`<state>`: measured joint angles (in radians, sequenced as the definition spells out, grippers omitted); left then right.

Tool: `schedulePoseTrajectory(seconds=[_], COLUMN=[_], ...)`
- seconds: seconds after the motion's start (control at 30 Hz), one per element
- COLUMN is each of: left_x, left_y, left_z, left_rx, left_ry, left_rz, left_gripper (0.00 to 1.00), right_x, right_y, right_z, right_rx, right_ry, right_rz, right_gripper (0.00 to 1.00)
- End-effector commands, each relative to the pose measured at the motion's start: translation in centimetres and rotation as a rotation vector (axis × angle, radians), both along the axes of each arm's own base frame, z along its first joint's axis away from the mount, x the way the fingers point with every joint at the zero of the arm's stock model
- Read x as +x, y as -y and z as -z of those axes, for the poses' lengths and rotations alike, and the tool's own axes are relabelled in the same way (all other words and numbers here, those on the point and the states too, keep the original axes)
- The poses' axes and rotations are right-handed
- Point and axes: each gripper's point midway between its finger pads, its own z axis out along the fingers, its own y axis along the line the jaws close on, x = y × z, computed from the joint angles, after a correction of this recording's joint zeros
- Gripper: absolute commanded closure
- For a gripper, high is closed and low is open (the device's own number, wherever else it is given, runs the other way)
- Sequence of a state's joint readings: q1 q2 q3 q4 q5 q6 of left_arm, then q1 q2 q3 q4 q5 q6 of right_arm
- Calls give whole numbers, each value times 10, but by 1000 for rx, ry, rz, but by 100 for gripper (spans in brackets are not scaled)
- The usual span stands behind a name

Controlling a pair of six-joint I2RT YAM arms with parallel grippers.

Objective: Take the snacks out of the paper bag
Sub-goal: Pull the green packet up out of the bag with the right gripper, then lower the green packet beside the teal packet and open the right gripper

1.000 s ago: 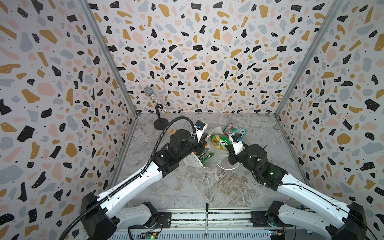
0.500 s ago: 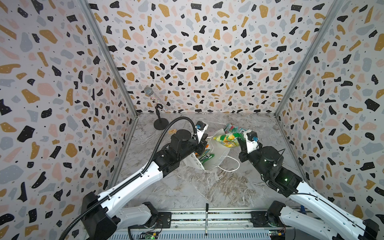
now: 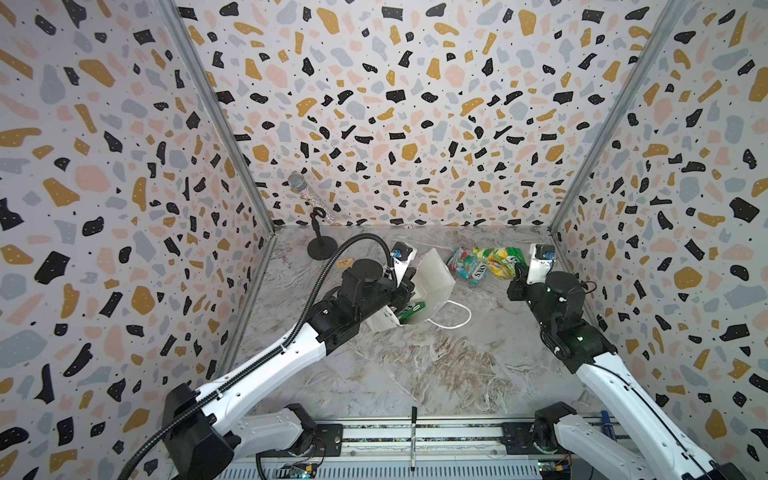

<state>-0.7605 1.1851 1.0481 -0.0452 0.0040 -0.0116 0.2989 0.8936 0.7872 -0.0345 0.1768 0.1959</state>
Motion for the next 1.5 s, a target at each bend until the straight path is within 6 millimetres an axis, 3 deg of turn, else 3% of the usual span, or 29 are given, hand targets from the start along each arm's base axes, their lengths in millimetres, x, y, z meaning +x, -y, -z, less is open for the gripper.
schedulePoseTrajectory(seconds=[0.0,0.43,0.8,1.03,1.13,1.27,1.37,1.47], left_x=[-1,-3,-2,-3,-3,-3,-3,-3], left_y=[5,5,5,5,4,4,4,3], left_z=[-23,-23,-22,-24,-24,-25,-24,-24], left_rx=[-33,-33,-29,-29,-30,-30,-29,-29], left_ry=[42,45,47,49,51,53,52,53], left_rz=[18,26,23,23,22,21,21,20], left_gripper=[100,100,100,100,100,100,100,100], right_x=[13,72,87,93,94,94,87,77], right_y=[-7,34,67,89,93,99,106,109], right_z=[-4,82,162,189,193,194,190,174], right_rx=[110,357,484,506,492,472,450,431], right_ry=[-5,-148,-281,-336,-348,-360,-355,-312], right_rz=[-84,-154,-84,-4,18,53,105,138], right_gripper=[100,100,100,100,84,53,42,37])
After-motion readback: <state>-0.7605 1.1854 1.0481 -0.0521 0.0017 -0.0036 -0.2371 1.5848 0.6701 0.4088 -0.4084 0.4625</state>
